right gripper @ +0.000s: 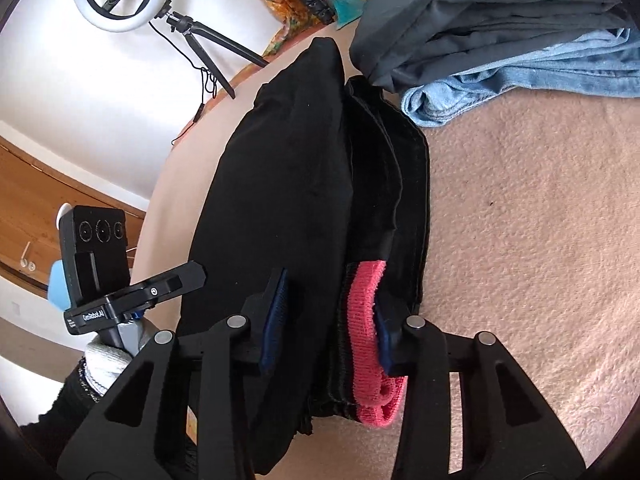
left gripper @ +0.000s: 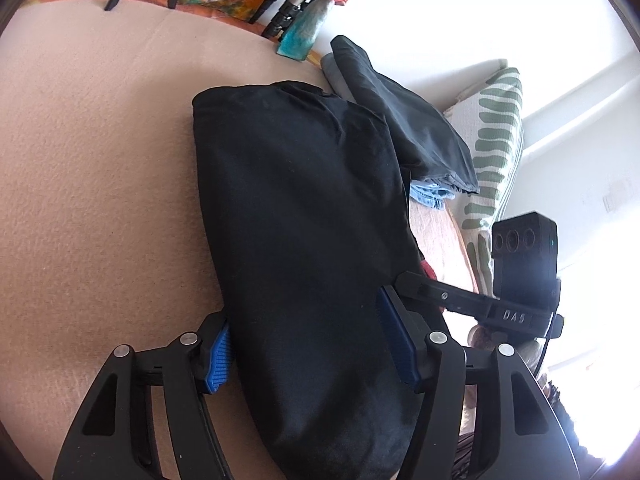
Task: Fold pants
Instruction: 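Lift the folded trousers with both grippers and carry them toward the jeans stack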
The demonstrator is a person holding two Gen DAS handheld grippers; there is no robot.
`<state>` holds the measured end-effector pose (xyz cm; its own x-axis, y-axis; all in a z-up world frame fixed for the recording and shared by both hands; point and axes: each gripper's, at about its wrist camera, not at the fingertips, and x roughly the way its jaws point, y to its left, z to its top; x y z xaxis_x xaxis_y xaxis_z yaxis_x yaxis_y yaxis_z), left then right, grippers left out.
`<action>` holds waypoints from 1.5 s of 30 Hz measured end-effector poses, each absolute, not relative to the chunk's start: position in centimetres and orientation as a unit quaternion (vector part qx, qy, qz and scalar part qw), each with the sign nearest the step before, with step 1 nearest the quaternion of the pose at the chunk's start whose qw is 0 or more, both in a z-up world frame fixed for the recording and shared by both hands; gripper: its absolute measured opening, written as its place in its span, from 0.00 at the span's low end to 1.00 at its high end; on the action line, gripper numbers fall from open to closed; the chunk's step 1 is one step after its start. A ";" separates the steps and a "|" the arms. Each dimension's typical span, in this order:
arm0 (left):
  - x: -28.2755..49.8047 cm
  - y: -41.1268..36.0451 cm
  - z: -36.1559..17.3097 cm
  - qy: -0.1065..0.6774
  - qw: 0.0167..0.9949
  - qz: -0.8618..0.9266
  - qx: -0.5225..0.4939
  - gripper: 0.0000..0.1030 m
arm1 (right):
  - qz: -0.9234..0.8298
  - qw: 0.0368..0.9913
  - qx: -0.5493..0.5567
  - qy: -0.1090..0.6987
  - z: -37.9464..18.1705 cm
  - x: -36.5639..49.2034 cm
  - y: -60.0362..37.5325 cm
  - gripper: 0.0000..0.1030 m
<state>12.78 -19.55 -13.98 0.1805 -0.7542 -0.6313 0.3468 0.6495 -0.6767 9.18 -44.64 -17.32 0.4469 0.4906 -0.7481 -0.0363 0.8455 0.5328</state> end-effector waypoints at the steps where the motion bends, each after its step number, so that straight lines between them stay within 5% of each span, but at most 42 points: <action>1: 12.7 -19.6 -13.9 0.521 0.744 -0.372 -0.193 0.61 | 0.159 0.822 0.225 0.499 -17.4 9.1 -44.6 0.38; 6: 12.7 -20.6 -14.1 0.508 0.760 -0.374 -0.157 0.58 | 0.154 0.833 0.219 0.484 -17.6 8.9 -44.5 0.39; 10: 12.8 -19.7 -13.9 0.507 0.766 -0.357 -0.169 0.29 | 0.133 0.852 0.173 0.475 -16.6 8.6 -43.2 0.35; 13: 12.4 -19.6 -13.1 0.492 0.771 -0.369 -0.167 0.22 | 0.126 0.867 0.133 0.463 -15.5 8.0 -41.9 0.24; 18: 11.7 -20.0 -12.3 0.474 0.783 -0.378 -0.138 0.20 | 0.104 0.877 0.075 0.463 -14.7 7.6 -39.9 0.21; 20: 11.8 -19.8 -12.0 0.471 0.783 -0.379 -0.145 0.11 | 0.097 0.879 0.067 0.462 -14.4 7.8 -39.4 0.21; 45: 11.6 -22.3 -1.9 0.358 0.805 -0.452 -0.137 0.10 | 0.068 0.942 -0.057 0.325 -3.2 2.7 -38.6 0.19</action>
<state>11.55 -22.35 -1.88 0.3343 -0.8265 -0.4529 0.6305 0.5533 -0.5444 2.69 -38.61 -3.25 0.7797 0.0906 -0.6196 -0.1649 0.9843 -0.0636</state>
